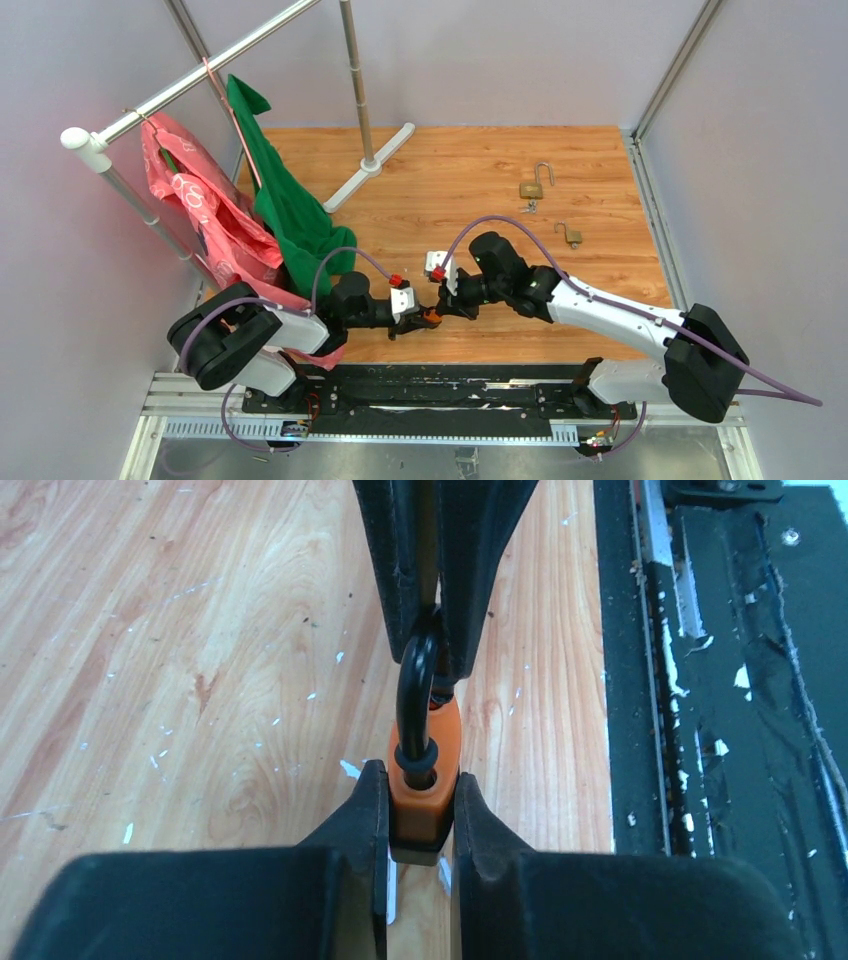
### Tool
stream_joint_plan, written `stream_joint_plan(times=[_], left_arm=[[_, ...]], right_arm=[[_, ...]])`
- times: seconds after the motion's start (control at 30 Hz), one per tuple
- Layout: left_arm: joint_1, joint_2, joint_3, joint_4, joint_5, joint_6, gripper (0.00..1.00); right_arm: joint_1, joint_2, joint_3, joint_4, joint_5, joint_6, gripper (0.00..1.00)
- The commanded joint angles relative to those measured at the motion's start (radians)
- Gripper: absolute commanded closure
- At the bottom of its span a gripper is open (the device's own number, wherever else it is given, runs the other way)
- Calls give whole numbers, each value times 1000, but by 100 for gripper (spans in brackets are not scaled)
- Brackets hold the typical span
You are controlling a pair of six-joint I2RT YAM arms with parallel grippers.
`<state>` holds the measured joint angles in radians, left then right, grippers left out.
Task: Lock with the key
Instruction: Lock the lock.
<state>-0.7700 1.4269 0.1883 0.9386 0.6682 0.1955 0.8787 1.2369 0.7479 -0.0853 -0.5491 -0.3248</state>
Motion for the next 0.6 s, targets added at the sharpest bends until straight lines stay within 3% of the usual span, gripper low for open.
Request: stream_joint_plan(times=[0.0, 0.17, 0.57], left_arm=[[-8, 7, -13, 81, -29, -23, 100], [-8, 11, -25, 91, -49, -55, 100], [-5, 35, -17, 75, 47, 16, 100]], right_arm=[[-19, -13, -17, 59, -3, 20, 100], [-23, -16, -51, 92, -4, 26, 100], [-43, 10, -111, 227, -37, -46, 100]])
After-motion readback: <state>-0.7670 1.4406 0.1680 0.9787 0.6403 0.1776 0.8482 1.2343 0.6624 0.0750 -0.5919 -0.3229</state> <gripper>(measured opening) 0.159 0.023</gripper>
